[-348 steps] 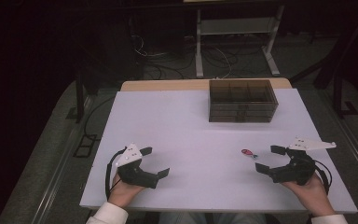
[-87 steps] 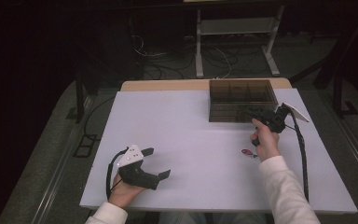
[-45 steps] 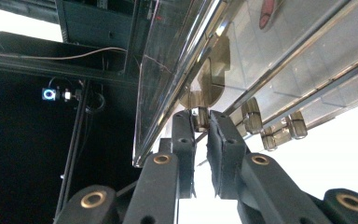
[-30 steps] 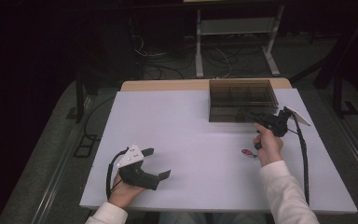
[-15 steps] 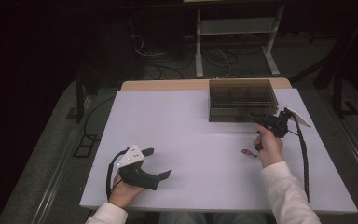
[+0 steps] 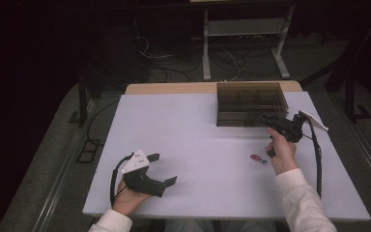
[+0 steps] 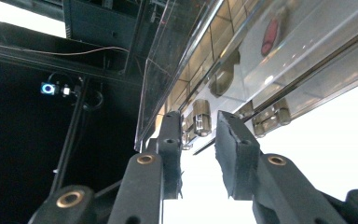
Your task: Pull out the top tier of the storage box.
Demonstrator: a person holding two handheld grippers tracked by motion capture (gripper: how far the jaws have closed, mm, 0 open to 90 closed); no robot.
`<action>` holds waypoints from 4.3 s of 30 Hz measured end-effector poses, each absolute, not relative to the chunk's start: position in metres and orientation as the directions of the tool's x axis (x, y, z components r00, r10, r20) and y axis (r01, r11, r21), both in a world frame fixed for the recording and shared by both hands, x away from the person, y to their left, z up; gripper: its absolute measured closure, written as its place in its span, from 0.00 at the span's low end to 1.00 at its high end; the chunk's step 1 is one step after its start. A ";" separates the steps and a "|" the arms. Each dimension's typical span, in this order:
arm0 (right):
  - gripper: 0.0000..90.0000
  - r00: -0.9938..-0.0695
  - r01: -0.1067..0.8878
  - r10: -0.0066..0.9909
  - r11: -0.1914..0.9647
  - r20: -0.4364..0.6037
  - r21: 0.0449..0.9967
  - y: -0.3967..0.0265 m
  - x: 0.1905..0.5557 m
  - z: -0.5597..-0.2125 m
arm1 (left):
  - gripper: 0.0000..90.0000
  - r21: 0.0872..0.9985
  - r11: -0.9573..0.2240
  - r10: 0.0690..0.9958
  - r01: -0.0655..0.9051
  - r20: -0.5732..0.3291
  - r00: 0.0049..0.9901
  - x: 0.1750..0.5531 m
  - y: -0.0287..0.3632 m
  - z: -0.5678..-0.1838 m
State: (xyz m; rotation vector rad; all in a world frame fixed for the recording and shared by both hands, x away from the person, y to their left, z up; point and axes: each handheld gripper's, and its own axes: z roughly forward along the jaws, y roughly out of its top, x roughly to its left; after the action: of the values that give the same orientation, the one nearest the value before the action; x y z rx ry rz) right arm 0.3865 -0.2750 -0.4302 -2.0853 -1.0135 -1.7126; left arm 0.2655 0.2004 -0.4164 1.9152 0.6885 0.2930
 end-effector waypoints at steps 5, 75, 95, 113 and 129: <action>0.76 0.057 0.655 0.385 -0.711 0.921 0.257 -0.279 0.384 -0.428 | 0.00 0.893 -0.302 0.584 0.333 -0.102 0.805 0.265 0.200 -0.417; 0.47 -0.385 0.749 0.768 -0.064 0.512 0.659 -0.283 0.420 -0.319 | 0.00 0.890 -0.311 0.584 0.334 -0.099 0.806 0.267 0.202 -0.417; 0.19 -0.630 0.562 0.745 0.239 0.222 0.792 -0.275 0.437 -0.284 | 0.00 0.887 -0.320 0.590 0.334 -0.089 0.802 0.267 0.201 -0.418; 0.18 -0.747 0.449 0.654 0.366 0.118 0.815 -0.272 0.458 -0.288 | 0.00 0.886 -0.323 0.589 0.332 -0.087 0.803 0.266 0.201 -0.418; 0.17 -0.799 0.408 0.600 0.487 0.043 0.772 -0.272 0.470 -0.302 | 0.00 0.886 -0.324 0.588 0.333 -0.087 0.804 0.266 0.201 -0.418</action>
State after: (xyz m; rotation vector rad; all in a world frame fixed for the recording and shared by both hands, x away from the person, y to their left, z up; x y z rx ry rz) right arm 0.4696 -0.2723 -0.3018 -1.0024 -2.9038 -1.3995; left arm 0.2662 0.2013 -0.4178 1.9383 0.6910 0.3045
